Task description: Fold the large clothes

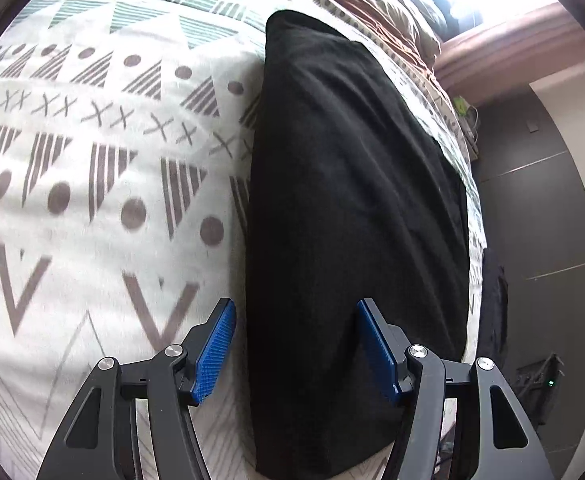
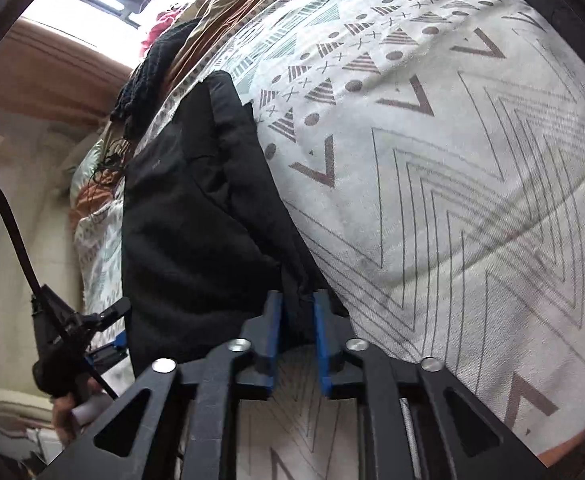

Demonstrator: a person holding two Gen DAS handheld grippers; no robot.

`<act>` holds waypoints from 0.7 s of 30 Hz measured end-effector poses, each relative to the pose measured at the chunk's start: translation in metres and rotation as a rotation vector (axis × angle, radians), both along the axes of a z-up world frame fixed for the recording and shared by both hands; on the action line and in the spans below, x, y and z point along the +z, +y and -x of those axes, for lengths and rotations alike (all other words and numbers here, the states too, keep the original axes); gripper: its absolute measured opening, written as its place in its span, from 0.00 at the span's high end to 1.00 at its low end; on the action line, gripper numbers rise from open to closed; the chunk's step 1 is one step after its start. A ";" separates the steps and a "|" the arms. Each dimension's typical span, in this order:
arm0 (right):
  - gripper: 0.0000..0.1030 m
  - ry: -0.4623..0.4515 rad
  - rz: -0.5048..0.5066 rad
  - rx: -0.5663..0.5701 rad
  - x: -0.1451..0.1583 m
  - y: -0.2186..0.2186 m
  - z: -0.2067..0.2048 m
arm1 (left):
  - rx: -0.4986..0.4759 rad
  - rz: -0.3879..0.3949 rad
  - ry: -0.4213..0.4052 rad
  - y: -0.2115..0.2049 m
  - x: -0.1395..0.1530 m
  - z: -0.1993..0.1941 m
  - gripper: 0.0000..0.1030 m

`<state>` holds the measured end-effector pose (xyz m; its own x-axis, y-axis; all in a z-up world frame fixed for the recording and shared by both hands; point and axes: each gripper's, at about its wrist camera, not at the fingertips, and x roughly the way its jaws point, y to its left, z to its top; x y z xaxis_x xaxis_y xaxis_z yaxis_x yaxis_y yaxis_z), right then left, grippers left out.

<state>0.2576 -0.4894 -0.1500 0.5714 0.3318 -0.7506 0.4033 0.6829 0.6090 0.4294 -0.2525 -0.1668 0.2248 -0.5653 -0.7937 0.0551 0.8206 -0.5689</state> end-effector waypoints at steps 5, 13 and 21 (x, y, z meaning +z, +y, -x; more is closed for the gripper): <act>0.45 -0.091 0.076 0.020 0.036 -0.009 -0.020 | 0.008 0.005 -0.011 -0.004 0.001 -0.020 0.38; 0.45 -0.161 0.134 0.138 0.060 -0.006 -0.099 | 0.019 -0.003 -0.033 -0.012 0.002 -0.061 0.38; 0.45 -0.078 0.079 0.244 0.030 0.002 -0.182 | 0.045 -0.001 -0.031 -0.014 0.002 -0.090 0.38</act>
